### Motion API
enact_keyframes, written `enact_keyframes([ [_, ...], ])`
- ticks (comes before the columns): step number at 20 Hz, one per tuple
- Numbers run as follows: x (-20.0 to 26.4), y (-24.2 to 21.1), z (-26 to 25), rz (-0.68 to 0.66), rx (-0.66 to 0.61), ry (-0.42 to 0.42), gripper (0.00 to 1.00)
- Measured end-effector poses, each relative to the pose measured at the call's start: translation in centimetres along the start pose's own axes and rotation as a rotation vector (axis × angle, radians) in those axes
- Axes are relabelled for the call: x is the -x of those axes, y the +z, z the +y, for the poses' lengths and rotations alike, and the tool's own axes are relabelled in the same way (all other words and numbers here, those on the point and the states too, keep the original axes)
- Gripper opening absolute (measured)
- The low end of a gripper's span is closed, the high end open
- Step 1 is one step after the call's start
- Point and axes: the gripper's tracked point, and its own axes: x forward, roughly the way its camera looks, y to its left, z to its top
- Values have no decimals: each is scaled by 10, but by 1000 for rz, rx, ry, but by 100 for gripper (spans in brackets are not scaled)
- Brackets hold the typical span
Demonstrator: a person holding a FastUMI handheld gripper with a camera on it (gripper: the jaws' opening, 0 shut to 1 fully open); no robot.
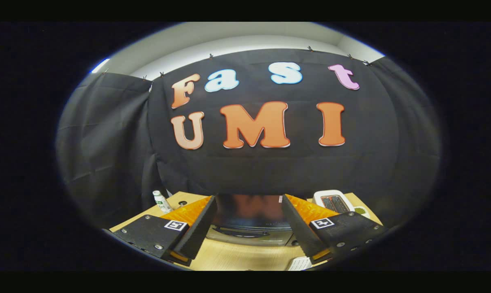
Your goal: Open the toaster oven, put the food inside, and close the toaster oven door.
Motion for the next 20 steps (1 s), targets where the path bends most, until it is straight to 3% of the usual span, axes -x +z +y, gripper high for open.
enact_keyframes([
  [4,16,52,3,-180,130,19,95],
  [7,20,60,3,-206,189,-4,96],
  [20,48,130,1,-318,111,-20,98],
])
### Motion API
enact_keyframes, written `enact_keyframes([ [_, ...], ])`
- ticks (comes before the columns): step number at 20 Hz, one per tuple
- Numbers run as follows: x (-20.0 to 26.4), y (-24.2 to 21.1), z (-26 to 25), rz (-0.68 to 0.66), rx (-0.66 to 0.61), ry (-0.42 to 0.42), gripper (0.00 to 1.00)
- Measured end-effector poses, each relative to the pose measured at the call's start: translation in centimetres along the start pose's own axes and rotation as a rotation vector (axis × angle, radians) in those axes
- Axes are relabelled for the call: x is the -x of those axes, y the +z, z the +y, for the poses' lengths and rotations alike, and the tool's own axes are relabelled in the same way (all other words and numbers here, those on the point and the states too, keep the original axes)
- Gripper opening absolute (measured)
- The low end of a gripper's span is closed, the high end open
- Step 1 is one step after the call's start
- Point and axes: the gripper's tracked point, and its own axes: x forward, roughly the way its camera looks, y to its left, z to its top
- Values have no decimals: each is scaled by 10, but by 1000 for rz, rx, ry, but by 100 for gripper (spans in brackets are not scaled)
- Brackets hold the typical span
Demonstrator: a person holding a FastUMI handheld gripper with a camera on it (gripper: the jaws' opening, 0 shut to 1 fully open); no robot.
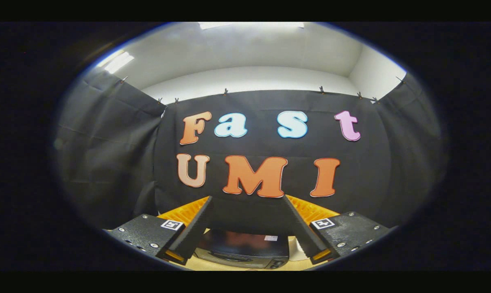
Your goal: Open the toaster oven, put the food inside, and close the toaster oven door.
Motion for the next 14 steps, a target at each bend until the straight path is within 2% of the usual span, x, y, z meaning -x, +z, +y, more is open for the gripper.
enact_keyframes([
  [14,11,22,-5,-44,-15,-8,99],
])
